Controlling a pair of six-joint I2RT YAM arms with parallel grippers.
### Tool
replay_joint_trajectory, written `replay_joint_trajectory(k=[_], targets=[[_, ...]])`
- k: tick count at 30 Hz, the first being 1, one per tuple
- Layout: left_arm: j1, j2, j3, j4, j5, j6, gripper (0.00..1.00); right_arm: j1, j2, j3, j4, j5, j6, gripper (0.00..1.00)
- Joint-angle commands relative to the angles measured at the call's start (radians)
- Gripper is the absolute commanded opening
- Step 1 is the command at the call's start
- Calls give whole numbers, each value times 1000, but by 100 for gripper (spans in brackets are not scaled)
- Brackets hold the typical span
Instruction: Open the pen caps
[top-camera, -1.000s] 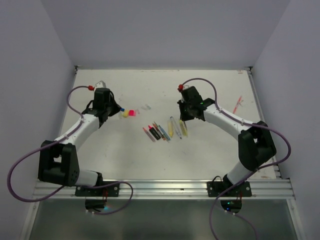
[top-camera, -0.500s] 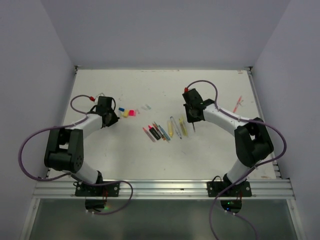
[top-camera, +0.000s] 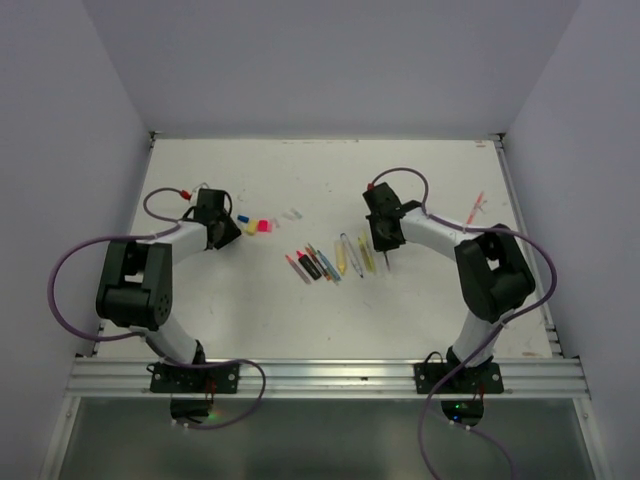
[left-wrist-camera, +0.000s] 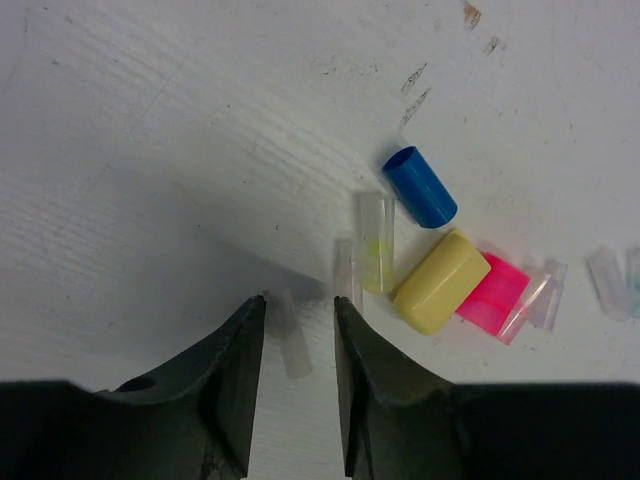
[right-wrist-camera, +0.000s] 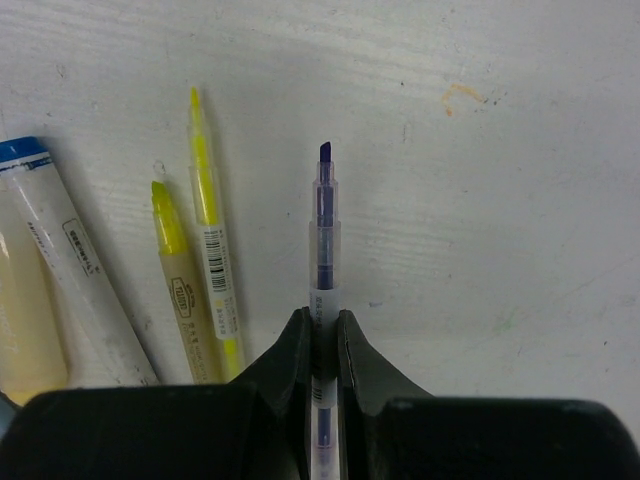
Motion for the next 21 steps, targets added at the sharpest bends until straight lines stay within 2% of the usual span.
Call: replay_joint_trajectory(k=[1, 7, 14, 17, 21], targets=[[15, 10, 33, 42, -17, -21, 38, -4, 18, 4, 27, -15, -2, 6], [16, 12, 16, 57, 3, -36, 51, -8, 15, 2, 28, -24, 1, 13], [16, -43, -27, 80, 15, -53, 55, -8, 13, -7, 34, -30, -3, 19], [11, -123, -97, 180, 44, -73, 55, -10, 6, -7, 34, -27, -6, 27], [-4, -184, -114, 201, 46, -74, 57, -13, 13, 7, 34, -40, -3, 29]])
